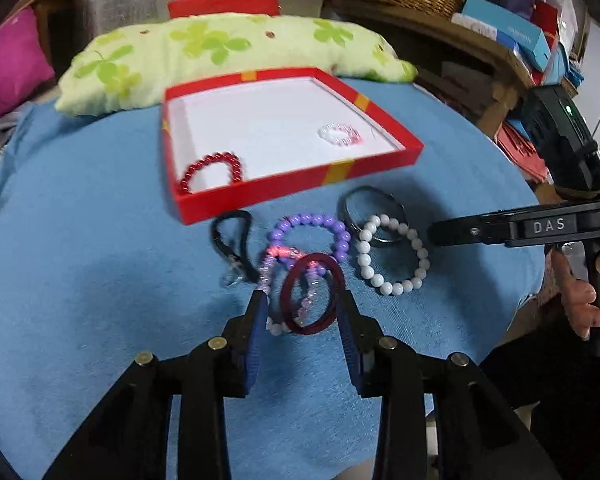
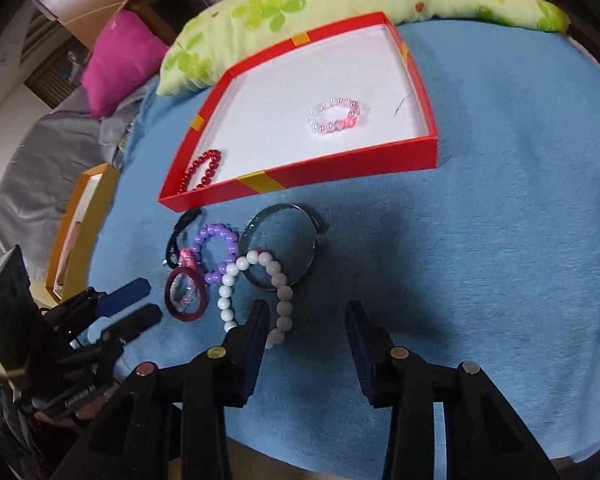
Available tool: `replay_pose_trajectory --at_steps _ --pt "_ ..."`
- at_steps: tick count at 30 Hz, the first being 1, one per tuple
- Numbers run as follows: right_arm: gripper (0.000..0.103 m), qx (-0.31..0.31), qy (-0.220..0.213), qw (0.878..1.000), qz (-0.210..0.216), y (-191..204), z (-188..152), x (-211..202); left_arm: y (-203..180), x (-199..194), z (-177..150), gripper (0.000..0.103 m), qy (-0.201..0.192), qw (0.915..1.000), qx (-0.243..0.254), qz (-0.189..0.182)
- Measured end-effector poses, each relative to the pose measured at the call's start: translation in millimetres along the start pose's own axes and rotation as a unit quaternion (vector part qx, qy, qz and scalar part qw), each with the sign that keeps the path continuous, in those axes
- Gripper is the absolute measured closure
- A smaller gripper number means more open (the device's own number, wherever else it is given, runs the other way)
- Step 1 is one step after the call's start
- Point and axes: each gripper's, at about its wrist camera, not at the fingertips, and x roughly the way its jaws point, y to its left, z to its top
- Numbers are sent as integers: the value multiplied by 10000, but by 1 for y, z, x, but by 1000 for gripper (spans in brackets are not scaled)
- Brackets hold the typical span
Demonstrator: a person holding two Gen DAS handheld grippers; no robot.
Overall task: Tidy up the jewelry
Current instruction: 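Grasp the white bead bracelet with the right tool while the left tool grasps the dark red bangle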
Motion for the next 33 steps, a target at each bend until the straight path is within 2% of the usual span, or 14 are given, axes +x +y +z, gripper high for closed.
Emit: replay_pose_trajectory --at_steps 4,6,8,10,13,21,26,33 --pt "70 -157 68 9996 -243 7 -3 12 -5 11 6 76 80 9998 109 -134" --pt "78 -254 37 9991 -352 13 -2 16 -4 19 7 82 160 9997 129 -89" --pt "92 -414 26 9980 -469 17 -2 17 -1 23 8 89 225 9997 59 -102" --pt "92 -574 19 9968 -547 20 -3 15 2 27 8 92 262 9996 38 -97" --pt "92 -620 -58 9971 -439 19 -2 6 1 27 7 95 256 9996 74 -77" --pt "92 -182 -597 9980 63 -1 13 -35 0 12 7 98 36 9999 95 -120" --pt "92 -44 -676 9977 72 -8 16 -43 1 5 9 98 -79 9998 195 -25" --pt "92 -137 -587 9981 97 1 16 -30 0 28 9 97 271 9993 242 106"
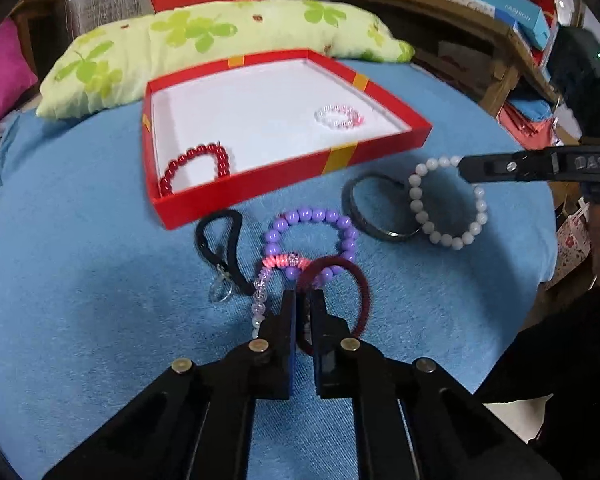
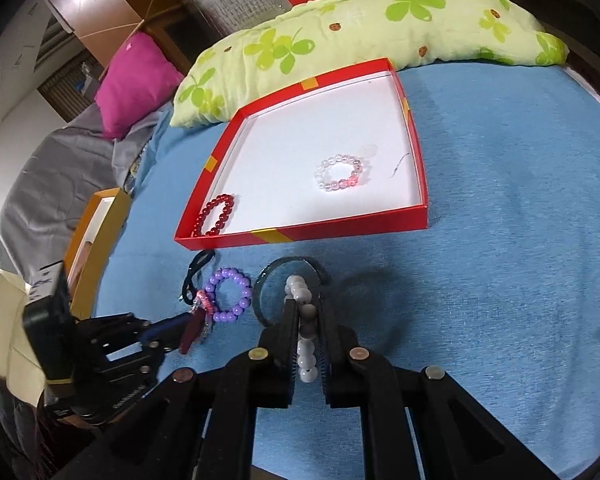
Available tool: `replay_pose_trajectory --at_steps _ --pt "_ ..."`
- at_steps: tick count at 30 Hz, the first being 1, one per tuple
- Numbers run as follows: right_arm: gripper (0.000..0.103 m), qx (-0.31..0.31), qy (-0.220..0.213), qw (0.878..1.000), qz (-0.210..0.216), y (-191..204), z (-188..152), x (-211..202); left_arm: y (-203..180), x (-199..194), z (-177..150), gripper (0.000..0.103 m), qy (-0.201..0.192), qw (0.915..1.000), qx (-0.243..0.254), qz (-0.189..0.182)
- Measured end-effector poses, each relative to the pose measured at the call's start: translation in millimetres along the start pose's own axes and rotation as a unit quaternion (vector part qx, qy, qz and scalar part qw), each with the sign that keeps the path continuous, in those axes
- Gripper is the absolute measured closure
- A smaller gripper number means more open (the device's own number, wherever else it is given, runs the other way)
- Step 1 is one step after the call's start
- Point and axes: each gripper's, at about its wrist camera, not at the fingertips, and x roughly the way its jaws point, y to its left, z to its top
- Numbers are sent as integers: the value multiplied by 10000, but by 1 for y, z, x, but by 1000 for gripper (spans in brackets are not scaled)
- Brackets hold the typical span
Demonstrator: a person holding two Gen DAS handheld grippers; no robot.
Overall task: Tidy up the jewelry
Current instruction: 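Grasp the white bead bracelet with the right tool while the left tool grasps the dark red bangle, then carry the white bracelet and dark red bangle into the tray and release both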
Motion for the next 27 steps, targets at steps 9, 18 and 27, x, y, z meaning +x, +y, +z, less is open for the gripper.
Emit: replay_pose_trajectory --at_steps 9,18,27 --pt "92 16 -37 10000 86 0 2 -3 4 3 -3 97 40 9999 -118 -36" --pt "92 36 319 9994 -83 -6 -1 12 1 3 -4 71 31 10000 -44 12" --pt "55 58 545 9975 -451 -11 -5 22 0 -2 -5 92 -89 9999 89 56"
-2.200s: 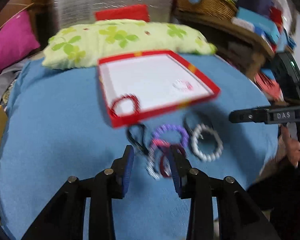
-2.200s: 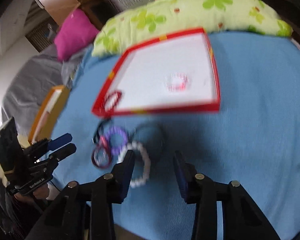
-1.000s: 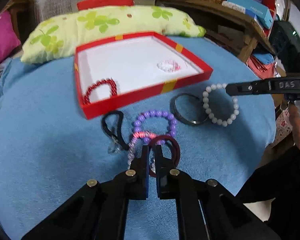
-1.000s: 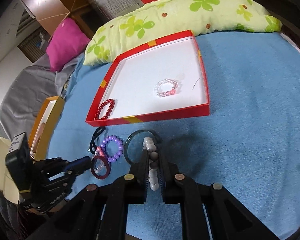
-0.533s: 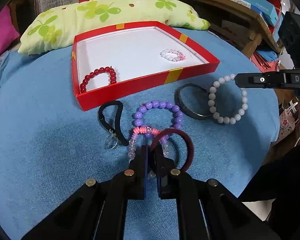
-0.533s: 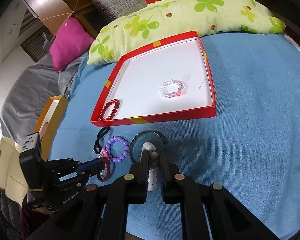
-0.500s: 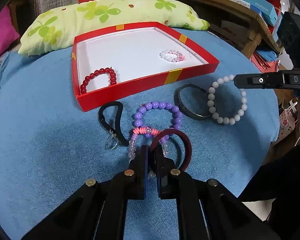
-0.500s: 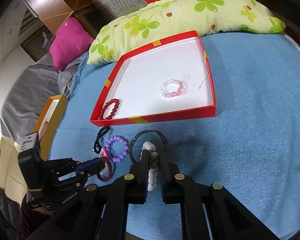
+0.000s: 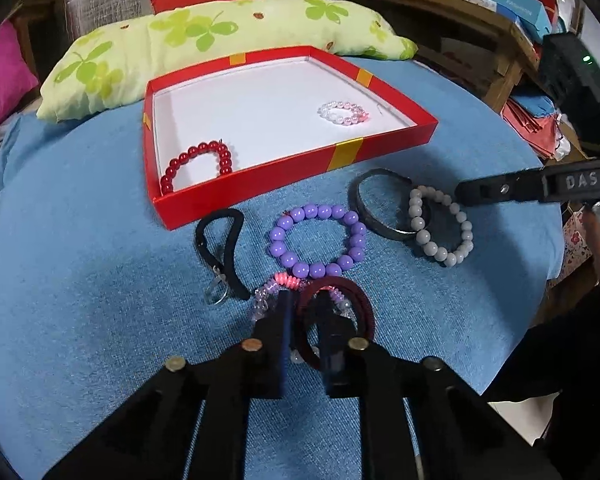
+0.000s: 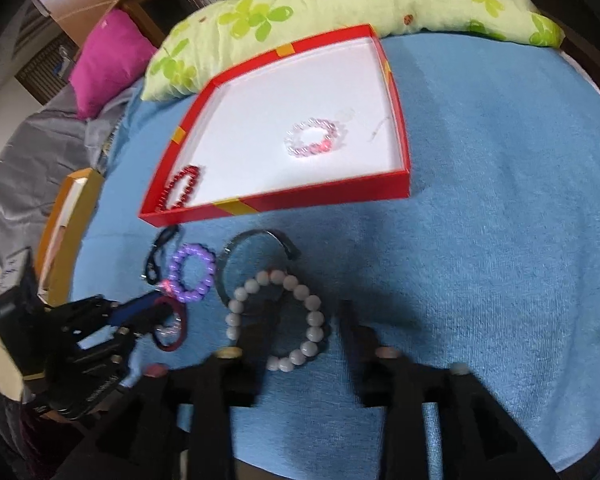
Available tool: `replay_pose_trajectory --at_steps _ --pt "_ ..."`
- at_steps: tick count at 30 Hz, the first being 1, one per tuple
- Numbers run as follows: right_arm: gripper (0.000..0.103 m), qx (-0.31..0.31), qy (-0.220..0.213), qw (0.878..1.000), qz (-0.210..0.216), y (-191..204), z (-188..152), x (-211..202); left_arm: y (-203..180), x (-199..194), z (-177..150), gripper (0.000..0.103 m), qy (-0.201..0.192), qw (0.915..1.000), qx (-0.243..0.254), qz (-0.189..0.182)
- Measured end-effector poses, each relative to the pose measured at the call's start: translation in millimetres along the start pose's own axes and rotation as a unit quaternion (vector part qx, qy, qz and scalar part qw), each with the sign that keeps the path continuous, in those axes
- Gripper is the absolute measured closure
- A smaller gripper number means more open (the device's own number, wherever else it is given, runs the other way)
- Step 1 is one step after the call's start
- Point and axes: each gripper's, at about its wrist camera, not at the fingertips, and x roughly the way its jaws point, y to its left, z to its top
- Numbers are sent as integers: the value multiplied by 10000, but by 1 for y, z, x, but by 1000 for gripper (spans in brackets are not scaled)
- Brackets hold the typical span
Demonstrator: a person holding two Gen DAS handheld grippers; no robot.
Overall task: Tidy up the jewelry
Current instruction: 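Carry the white bracelet and dark red bangle into the tray and release both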
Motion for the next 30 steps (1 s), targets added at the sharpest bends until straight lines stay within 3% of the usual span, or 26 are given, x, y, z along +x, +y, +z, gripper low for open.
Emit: replay_pose_trajectory --at_steps 1,4,5,7,8,13,21,26,30 --pt "47 -7 18 10000 -39 0 -1 2 0 -1 0 93 -23 10000 22 9" --pt "48 -242 106 9993 -268 2 -4 10 1 -2 -1 94 -18 10000 47 4" --pt "52 -375 83 9987 -338 4 -6 11 1 -2 -1 94 -2 10000 54 6" --pt "86 -784 12 9947 -669 12 -10 13 0 -1 -2 94 50 9999 89 -17" --pt "92 -923 -17 9927 -777 15 -12 14 0 1 -3 94 97 9999 113 -48" --pt "92 -969 -344 9928 -622 15 -7 -1 -3 3 -6 94 196 9997 158 -38" --pt "92 -797 -1033 9914 136 19 3 -44 -3 -20 -1 97 -220 9993 92 -274" --pt "92 -801 -1528 9842 405 33 13 -64 11 -50 14 97 -761 9961 -169 -417" --pt "92 -618 -1795 9795 676 38 40 -68 31 -63 50 97 -1251 9902 -500 -361"
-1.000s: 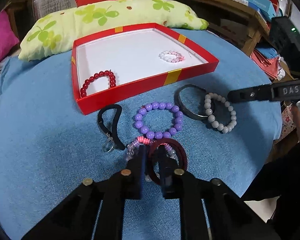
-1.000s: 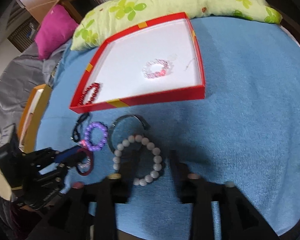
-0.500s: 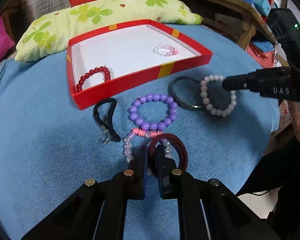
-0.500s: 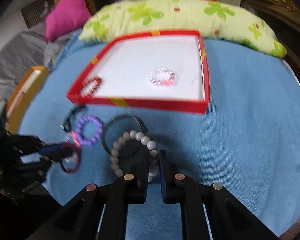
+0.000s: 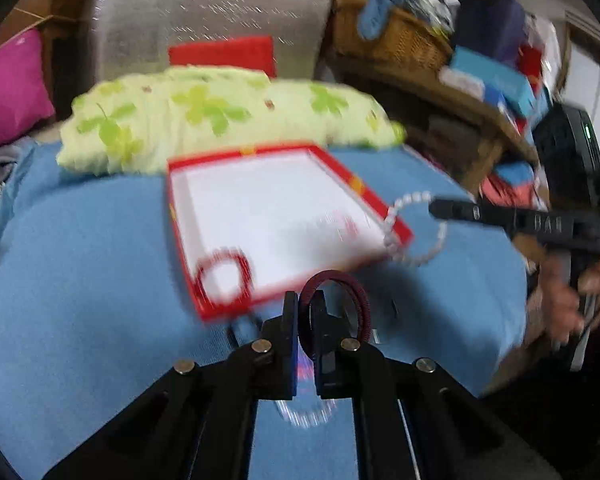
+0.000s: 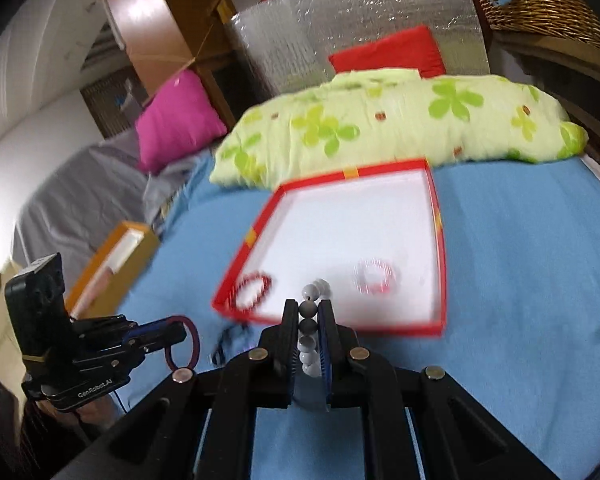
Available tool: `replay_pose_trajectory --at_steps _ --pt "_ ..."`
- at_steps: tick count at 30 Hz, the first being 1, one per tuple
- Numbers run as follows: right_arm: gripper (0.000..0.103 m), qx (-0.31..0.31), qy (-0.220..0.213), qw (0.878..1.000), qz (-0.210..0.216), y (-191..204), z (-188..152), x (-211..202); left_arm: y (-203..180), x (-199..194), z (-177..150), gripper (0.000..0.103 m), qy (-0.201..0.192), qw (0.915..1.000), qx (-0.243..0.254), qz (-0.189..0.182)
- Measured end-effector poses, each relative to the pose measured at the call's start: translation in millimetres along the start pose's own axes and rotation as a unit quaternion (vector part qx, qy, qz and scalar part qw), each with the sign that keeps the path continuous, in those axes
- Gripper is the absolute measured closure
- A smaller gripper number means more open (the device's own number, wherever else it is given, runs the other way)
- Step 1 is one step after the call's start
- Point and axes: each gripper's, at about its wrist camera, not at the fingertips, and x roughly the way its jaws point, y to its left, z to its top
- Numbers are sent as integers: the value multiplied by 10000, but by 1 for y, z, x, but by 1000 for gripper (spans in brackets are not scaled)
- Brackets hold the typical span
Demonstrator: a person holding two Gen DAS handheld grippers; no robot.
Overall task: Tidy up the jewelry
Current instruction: 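Carry the white bracelet and dark red bangle into the tray and release both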
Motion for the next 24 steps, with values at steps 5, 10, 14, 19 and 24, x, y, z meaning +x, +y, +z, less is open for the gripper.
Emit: replay_pose_trajectory --at_steps 5,10,14,19,24 --pt "92 451 -120 9988 130 -8 36 40 18 40 47 97 -63 9992 -240 315" --pt "92 819 167 9964 170 -25 56 99 44 103 69 97 370 9962 -488 618" --pt "92 1168 284 9925 197 -41 63 132 57 130 72 97 605 9944 -607 626" --pt "88 1627 309 9862 -49 -64 69 154 65 150 70 97 911 9899 -769 767" --pt "28 1976 30 9800 -237 -80 70 140 66 128 72 60 613 9910 -753 918"
